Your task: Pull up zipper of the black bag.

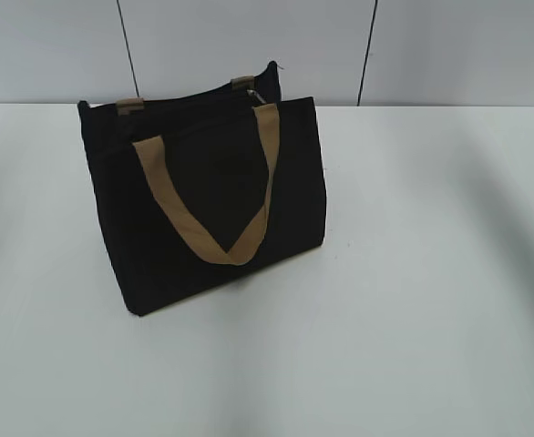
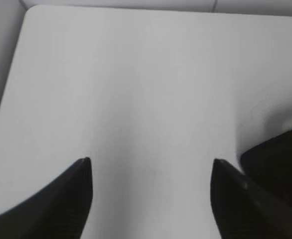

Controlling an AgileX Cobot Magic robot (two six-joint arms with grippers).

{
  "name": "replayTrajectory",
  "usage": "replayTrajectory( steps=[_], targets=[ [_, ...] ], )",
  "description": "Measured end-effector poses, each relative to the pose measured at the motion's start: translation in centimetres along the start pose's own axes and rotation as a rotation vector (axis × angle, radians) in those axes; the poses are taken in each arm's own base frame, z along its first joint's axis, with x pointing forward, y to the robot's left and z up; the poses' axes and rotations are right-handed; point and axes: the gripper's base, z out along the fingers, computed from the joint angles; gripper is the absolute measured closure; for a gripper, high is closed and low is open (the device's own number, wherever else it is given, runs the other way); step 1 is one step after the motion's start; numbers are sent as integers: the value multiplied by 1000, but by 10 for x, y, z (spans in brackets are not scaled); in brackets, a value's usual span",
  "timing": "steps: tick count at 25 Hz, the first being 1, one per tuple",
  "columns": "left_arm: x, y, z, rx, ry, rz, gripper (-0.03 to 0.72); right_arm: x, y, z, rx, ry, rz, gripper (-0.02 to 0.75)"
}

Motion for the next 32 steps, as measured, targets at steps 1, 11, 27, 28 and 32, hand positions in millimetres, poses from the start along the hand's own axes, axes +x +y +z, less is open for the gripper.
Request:
replayTrajectory(
  steps=[1, 11, 27, 28, 32],
  targets=[
    [0, 3, -3, -33, 22, -5, 141, 0, 0, -8, 17, -9, 5, 328],
    [34, 2, -57, -81, 69, -8, 149, 52, 33, -74, 1, -8, 67, 328],
    [188, -11, -95, -14, -2, -51, 149, 266, 120, -80, -32, 60, 157, 328],
    [194, -12, -95, -13, -3, -52, 151, 273, 123, -79, -34, 62, 165, 328],
    [211, -13, -95, -10, -11, -43, 160, 303, 134, -70, -46, 83, 179, 328]
  ],
)
